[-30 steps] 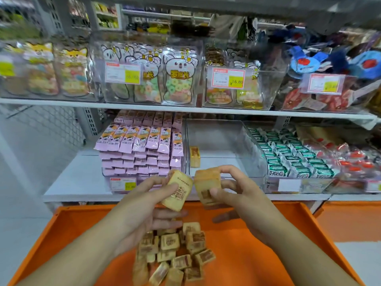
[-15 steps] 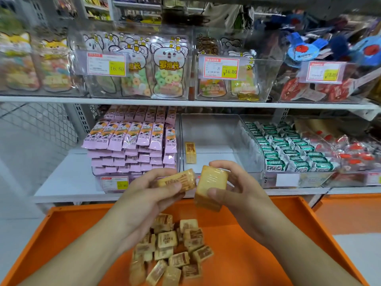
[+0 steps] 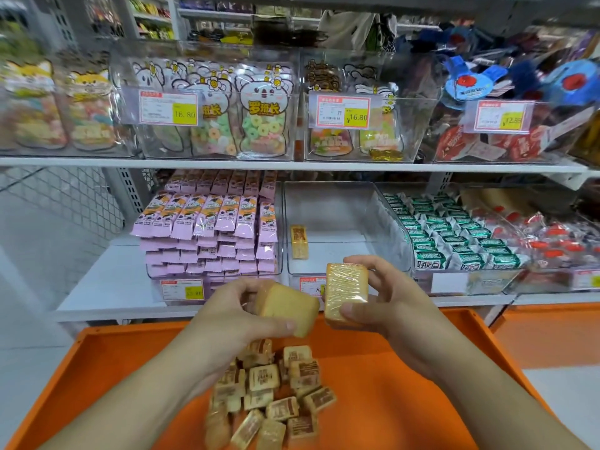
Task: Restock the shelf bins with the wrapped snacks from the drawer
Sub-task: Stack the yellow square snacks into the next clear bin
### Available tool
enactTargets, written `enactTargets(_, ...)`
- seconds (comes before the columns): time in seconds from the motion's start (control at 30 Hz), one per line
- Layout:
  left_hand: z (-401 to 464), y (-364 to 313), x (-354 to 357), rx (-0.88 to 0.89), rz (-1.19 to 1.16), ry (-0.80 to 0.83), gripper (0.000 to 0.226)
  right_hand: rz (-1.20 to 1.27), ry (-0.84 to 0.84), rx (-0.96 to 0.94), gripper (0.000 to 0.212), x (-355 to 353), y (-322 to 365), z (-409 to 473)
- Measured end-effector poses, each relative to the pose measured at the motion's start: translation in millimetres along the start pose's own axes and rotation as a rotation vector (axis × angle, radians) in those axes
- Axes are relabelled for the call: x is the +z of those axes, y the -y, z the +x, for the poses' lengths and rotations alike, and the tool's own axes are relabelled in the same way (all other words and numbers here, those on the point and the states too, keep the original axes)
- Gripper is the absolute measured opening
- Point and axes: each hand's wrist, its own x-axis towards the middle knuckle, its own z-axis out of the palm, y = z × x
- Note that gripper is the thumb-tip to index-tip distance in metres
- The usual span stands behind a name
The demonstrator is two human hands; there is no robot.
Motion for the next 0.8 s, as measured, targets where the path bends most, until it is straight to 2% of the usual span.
enactTargets(0.1,1.0,4.3,3.8,-0.024,-0.15,0.053,0.063,-0.08,-0.004,-0.007,0.054,-1.3,0.5,-0.5)
enactTargets(0.23,-3.3,3.6,11.6,-0.107,-0.39,0.043,0.047,-0.102,0.022,0.001,0.052,5.3,-3.8,-0.2)
enactTargets(0.37,-6.2,2.7,19.5,-0.147,-0.361,0.011,0.044,-0.127,0.056,0.006,0.047,15.5,-6.6,-1.2)
enactTargets(0.47,-8.2,2.7,26.3,-0.149,-0.32,0.008,0.05,-0.167,0.004,0.019,0.033,24.0,-10.1,-0.5)
enactTargets(0.6,-7.5,2.5,26.2,-0.144,-0.266,0.061,0.044,-0.225,-0.028,0.039,0.021,28.6,-15.8,-2.0)
enactTargets(0.73,-2.9,2.5,24.8,-0.173,-0.27,0.04,0.049,-0.429,0.009,0.029,0.025,29.1,-15.8,-0.9)
enactTargets(0.8,-1.3,2.1,26.3,-0.182,-0.28,0.039,0.052,-0.594,0.034,-0.036,0.039,24.1,-18.0,2.4)
